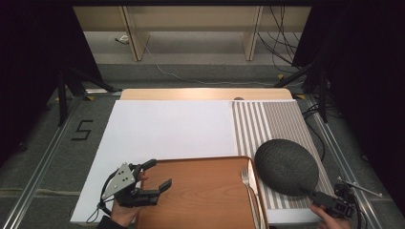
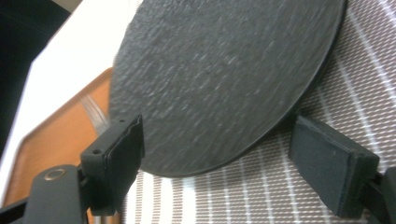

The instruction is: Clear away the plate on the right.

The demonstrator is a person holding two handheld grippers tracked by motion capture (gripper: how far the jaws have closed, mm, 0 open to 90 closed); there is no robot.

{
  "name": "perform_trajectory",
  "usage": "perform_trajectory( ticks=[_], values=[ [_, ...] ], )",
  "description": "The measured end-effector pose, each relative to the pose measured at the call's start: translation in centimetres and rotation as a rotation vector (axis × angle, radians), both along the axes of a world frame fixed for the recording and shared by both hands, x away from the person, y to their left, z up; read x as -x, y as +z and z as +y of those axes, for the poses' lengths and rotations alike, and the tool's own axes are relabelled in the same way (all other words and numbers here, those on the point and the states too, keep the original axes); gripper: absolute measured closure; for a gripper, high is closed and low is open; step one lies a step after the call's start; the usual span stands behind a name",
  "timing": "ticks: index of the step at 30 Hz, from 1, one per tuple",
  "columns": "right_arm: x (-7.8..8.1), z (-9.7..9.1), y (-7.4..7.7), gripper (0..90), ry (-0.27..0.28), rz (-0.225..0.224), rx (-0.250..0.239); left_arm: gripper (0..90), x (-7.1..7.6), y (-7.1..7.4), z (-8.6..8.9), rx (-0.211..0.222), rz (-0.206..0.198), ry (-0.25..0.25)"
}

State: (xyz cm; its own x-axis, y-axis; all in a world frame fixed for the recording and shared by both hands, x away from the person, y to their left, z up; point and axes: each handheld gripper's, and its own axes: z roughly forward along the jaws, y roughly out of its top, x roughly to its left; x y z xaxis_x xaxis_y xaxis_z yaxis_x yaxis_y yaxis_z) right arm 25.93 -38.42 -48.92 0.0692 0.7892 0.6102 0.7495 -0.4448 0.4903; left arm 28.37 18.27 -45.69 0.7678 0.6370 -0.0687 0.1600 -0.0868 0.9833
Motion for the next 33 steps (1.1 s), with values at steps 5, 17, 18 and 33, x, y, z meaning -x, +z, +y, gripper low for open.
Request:
perform_trajectory(
  ticks=[5,17,18,33],
  values=[
    [-0.1,0.1,-0.2,20.4,-0.007,0.019,-0.052,16.7,0.0,0.0,0.0,-0.002,0.000,-0.003],
    [-0.3,0.4,-0.9,26.1,-0.039,0.039,-0.169,16.6,0.0,0.0,0.0,-0.001,0.002,-0.003],
    [-0.3,0.4,-0.9,26.4,-0.039,0.041,-0.186,16.6,0.0,0.0,-0.1,-0.001,0.002,-0.003],
    [-0.5,0.7,-1.7,32.1,-0.104,0.056,-0.312,16.6,0.0,-0.1,-0.1,-0.004,0.001,-0.003]
  ],
)
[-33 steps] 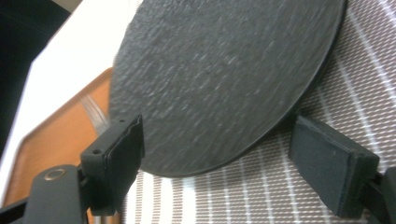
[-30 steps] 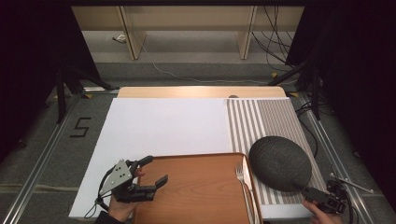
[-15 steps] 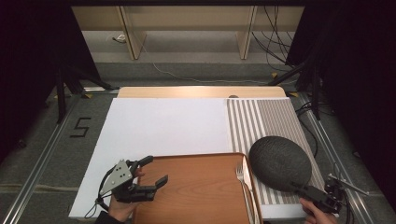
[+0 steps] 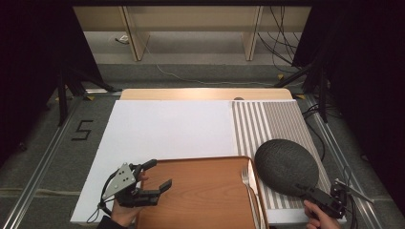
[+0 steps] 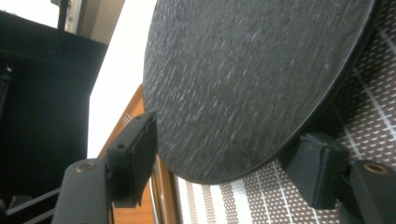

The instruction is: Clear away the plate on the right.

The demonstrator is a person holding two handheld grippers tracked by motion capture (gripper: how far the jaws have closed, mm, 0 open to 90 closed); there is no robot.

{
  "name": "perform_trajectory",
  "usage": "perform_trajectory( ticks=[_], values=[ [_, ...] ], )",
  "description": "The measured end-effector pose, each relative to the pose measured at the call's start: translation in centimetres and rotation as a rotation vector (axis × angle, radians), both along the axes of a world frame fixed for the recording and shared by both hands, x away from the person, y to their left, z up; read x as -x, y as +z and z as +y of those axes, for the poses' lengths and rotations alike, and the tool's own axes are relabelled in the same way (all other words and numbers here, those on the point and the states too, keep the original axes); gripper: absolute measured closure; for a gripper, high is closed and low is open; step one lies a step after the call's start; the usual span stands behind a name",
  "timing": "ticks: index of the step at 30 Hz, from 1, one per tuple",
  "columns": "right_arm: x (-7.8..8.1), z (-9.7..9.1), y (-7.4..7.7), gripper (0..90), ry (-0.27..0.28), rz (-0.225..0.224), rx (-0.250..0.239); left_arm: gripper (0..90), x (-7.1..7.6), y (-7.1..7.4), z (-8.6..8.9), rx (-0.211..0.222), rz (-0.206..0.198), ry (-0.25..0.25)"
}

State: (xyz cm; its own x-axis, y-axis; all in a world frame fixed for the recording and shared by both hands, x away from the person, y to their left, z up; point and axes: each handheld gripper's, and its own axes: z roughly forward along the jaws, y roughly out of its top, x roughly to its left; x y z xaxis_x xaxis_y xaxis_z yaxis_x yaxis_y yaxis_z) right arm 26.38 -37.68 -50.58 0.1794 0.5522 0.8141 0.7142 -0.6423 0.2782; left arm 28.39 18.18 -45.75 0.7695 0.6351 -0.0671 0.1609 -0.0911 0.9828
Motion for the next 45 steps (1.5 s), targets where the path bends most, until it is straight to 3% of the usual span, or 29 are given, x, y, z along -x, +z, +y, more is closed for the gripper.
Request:
perform_trajectory(
  ticks=[4,16,25,34,45],
  values=[
    [0.0,-0.2,-0.4,36.7,-0.037,-0.002,-0.038,16.6,0.0,0.0,0.0,0.002,0.001,-0.001],
    [0.1,-0.3,-1.0,50.5,-0.117,0.005,-0.057,16.7,0.1,0.0,0.0,0.003,-0.005,-0.003],
    [0.4,-0.6,-1.5,75.4,-0.171,0.040,-0.046,17.0,0.1,0.1,0.0,0.005,-0.010,-0.004],
    [0.7,-1.0,-1.5,81.6,-0.203,-0.004,-0.122,17.2,0.1,0.1,0.0,0.003,-0.008,-0.007],
    [0.9,-1.3,-2.0,85.8,-0.257,-0.012,-0.186,17.2,0.1,0.0,-0.1,0.003,-0.009,-0.009]
  ],
)
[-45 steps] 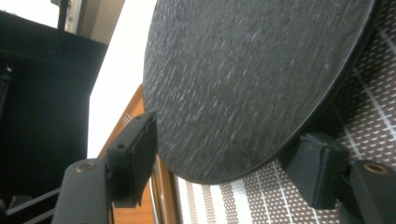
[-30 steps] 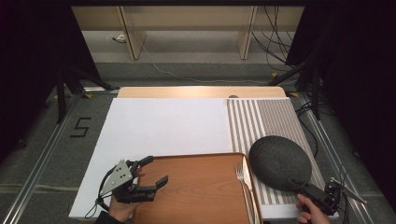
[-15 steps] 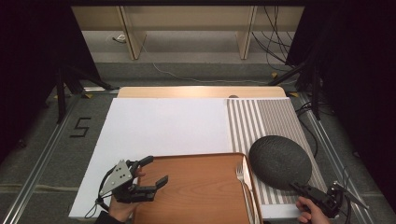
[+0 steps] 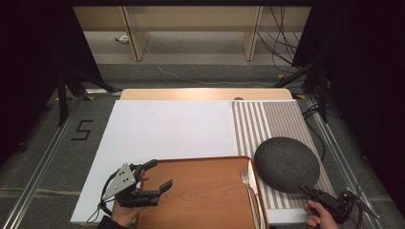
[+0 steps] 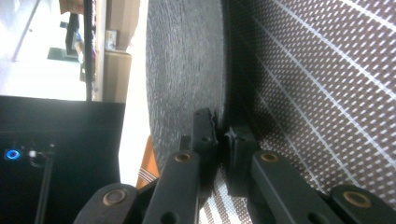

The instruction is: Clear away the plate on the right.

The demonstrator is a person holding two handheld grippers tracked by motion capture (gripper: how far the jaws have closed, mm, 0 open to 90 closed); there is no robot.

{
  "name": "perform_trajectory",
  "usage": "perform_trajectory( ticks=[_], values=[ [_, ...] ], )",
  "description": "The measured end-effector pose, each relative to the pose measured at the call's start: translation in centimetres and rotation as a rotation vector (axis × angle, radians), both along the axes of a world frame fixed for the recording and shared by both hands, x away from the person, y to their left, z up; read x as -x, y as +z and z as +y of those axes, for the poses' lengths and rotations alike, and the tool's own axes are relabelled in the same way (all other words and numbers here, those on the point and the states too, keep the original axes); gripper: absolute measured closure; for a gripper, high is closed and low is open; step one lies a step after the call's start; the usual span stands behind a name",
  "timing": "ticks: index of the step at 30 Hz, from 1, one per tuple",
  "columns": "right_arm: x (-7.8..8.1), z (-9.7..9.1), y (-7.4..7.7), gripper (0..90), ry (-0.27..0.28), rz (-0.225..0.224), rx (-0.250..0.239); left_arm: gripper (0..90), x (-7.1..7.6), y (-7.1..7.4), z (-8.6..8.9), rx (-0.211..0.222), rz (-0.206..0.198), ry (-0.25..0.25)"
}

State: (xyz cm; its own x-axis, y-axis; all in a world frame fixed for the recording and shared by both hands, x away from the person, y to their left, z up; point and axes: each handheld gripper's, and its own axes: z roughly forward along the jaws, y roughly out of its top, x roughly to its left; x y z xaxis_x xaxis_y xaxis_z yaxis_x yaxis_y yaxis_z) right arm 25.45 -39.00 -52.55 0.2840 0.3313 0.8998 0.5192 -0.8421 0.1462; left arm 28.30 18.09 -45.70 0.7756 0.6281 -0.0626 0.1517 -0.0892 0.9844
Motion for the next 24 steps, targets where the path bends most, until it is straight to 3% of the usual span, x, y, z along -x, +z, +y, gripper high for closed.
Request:
perform_trajectory(
  ticks=[7,13,17,24],
  values=[
    [0.19,-0.44,-0.12,86.8,-0.042,-0.003,-0.043,17.3,-0.01,0.00,-0.02,-0.001,0.001,-0.002],
    [0.24,-0.52,-0.28,86.7,-0.043,-0.006,-0.050,17.3,-0.01,0.00,-0.01,-0.001,0.001,-0.001],
    [0.22,-0.61,-0.37,86.5,-0.054,-0.002,-0.086,17.3,-0.01,0.01,-0.01,-0.001,0.001,-0.002],
    [0.23,-0.63,-0.18,86.2,-0.058,-0.012,-0.081,17.2,0.01,0.04,0.02,0.001,0.000,0.000]
  ],
)
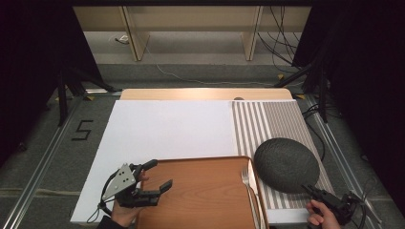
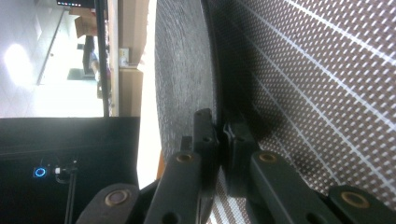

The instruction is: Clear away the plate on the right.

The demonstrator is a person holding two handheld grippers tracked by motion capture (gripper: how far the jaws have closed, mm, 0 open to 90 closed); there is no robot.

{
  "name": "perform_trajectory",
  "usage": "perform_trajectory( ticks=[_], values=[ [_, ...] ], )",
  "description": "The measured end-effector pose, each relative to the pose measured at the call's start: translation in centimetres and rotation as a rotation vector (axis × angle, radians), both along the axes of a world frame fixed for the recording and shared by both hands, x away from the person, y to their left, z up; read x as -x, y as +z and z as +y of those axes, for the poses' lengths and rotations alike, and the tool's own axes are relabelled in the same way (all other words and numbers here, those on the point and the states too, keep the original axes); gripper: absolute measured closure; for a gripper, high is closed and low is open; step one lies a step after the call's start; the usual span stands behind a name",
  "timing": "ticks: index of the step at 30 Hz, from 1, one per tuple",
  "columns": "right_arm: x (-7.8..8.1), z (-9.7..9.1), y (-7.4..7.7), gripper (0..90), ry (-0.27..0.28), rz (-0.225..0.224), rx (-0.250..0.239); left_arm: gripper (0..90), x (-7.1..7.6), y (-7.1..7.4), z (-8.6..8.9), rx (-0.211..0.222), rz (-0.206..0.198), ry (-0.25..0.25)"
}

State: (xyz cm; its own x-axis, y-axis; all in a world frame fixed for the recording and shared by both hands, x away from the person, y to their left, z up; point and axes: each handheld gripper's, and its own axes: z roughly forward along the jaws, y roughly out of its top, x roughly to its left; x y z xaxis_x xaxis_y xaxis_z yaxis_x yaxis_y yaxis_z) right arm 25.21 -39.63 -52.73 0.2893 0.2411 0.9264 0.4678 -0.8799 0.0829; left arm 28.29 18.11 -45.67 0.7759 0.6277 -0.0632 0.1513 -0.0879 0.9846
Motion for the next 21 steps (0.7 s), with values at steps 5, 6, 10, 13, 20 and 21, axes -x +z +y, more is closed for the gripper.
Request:
perform_trajectory(
  ticks=[5,6,10,13,20,21],
  values=[
    [0.05,-0.07,0.14,86.1,-0.001,-0.003,0.010,17.2,-0.01,0.01,0.03,0.001,0.000,0.000],
    [0.07,-0.08,0.13,86.0,-0.006,-0.004,0.006,17.1,0.01,0.01,0.03,0.001,0.000,0.002],
    [0.14,-0.11,0.30,85.5,-0.006,-0.017,0.003,17.1,0.00,0.01,0.02,0.001,0.000,0.002],
    [0.24,-0.16,0.42,85.5,-0.006,-0.033,-0.004,17.1,-0.01,0.02,0.06,0.001,-0.001,0.001],
    [0.20,0.11,0.89,85.4,0.005,-0.060,-0.002,17.0,-0.02,0.02,0.07,0.002,-0.001,0.002],
    [0.20,0.19,0.92,85.4,0.007,-0.062,-0.005,17.0,-0.03,0.02,0.07,0.002,0.000,0.003]
  ],
)
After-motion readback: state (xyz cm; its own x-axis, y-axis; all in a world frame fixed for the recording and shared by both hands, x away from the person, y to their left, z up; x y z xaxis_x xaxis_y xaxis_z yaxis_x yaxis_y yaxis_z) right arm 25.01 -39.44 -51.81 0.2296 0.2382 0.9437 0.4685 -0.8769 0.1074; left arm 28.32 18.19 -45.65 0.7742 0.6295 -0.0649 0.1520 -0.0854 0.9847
